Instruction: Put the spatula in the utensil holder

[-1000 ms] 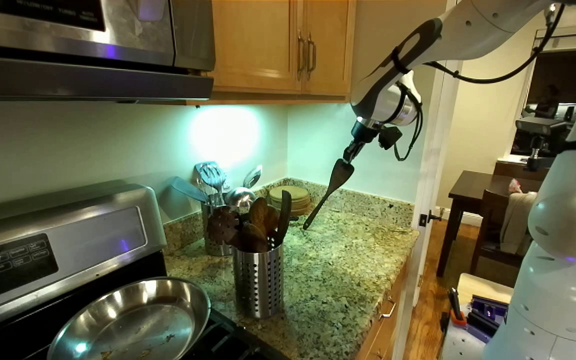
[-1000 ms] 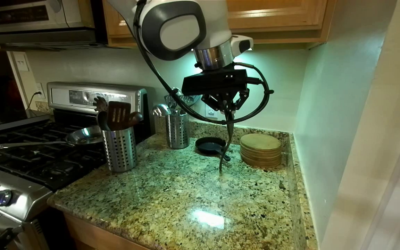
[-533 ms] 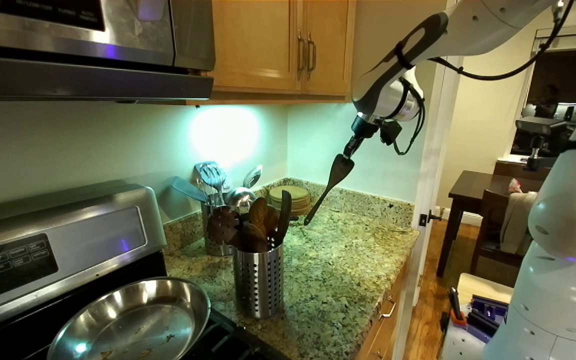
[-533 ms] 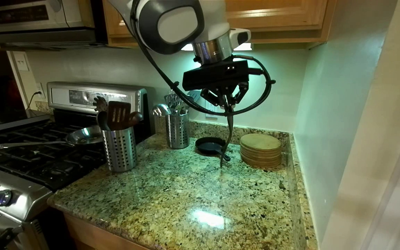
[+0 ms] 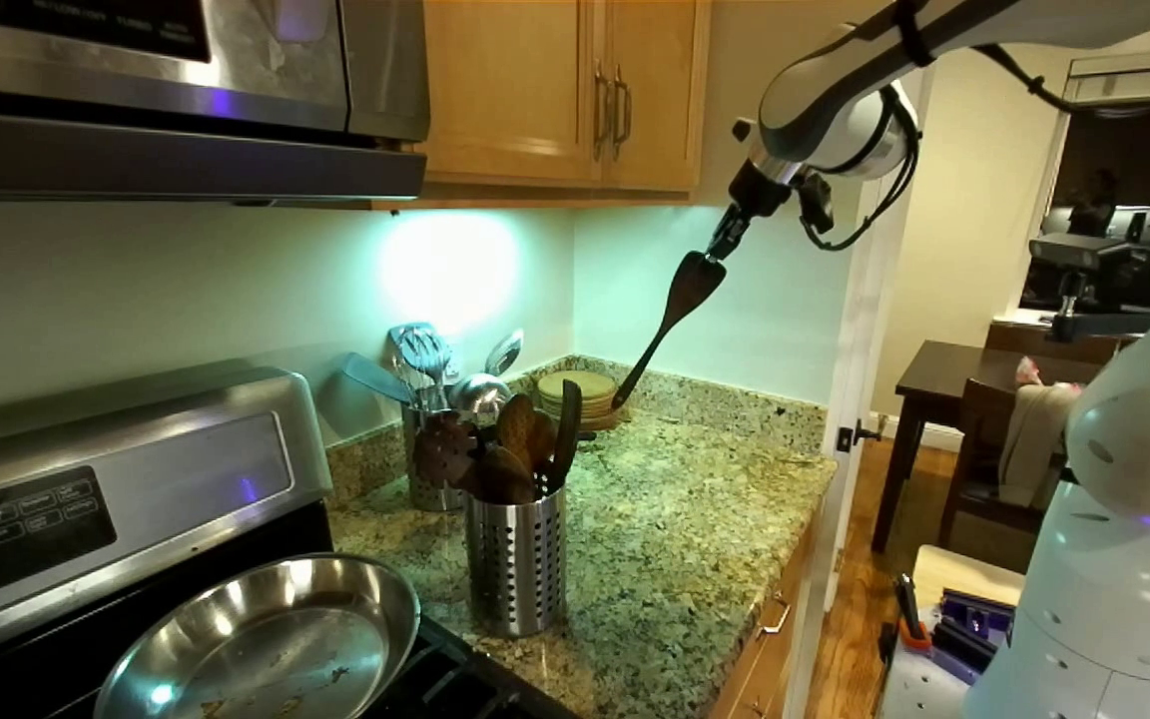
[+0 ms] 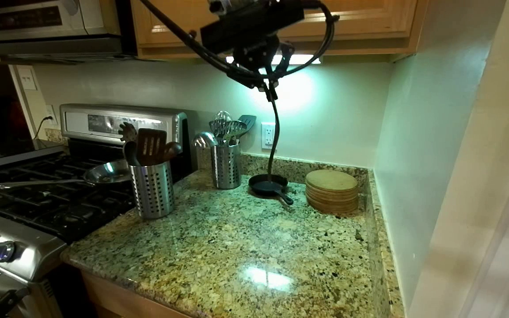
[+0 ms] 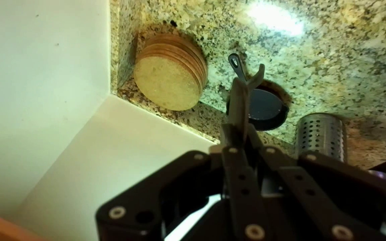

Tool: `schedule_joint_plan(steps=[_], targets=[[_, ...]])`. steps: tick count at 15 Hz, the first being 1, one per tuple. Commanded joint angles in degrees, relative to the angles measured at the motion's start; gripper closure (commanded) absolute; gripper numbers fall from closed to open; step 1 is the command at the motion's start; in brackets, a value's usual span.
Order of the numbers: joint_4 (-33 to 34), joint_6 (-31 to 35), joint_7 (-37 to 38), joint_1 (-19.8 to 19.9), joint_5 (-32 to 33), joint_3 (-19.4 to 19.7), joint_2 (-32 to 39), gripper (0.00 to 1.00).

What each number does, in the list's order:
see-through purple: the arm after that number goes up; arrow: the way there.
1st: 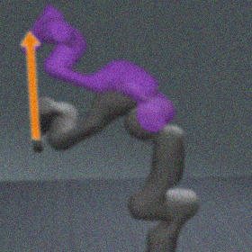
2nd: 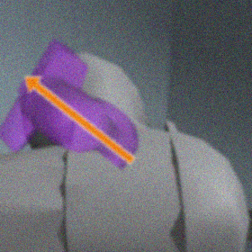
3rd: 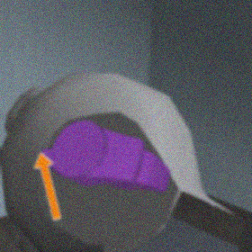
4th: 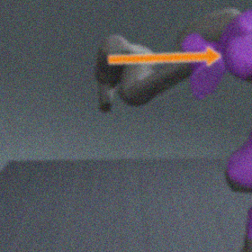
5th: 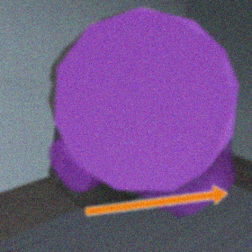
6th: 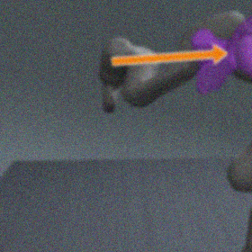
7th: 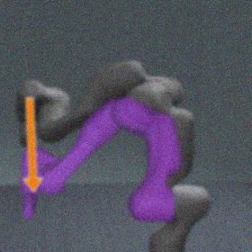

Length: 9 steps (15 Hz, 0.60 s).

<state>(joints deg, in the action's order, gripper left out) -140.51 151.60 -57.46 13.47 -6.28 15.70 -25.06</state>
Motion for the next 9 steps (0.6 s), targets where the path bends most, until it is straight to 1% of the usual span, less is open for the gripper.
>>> schedule_joint_plan(steps=[1, 3, 6, 8, 9], targets=[[-4.1, -3.7, -3.15, -1.62, 6.75, 1.35, -9.53, 0.96], [-4.83, -4.48, -4.74, -1.3, 11.34, 0.98, -12.1, 0.96], [-5.51, -5.03, -9.02, -2.25, 17.09, 1.28, -14.67, 0.96], [-5.49, -5.16, -12.71, -3.96, 18.44, 2.03, -15.28, 0.96], [-4.92, -5.31, -14.43, -5.34, 18.03, 2.49, -14.71, 0.96]])
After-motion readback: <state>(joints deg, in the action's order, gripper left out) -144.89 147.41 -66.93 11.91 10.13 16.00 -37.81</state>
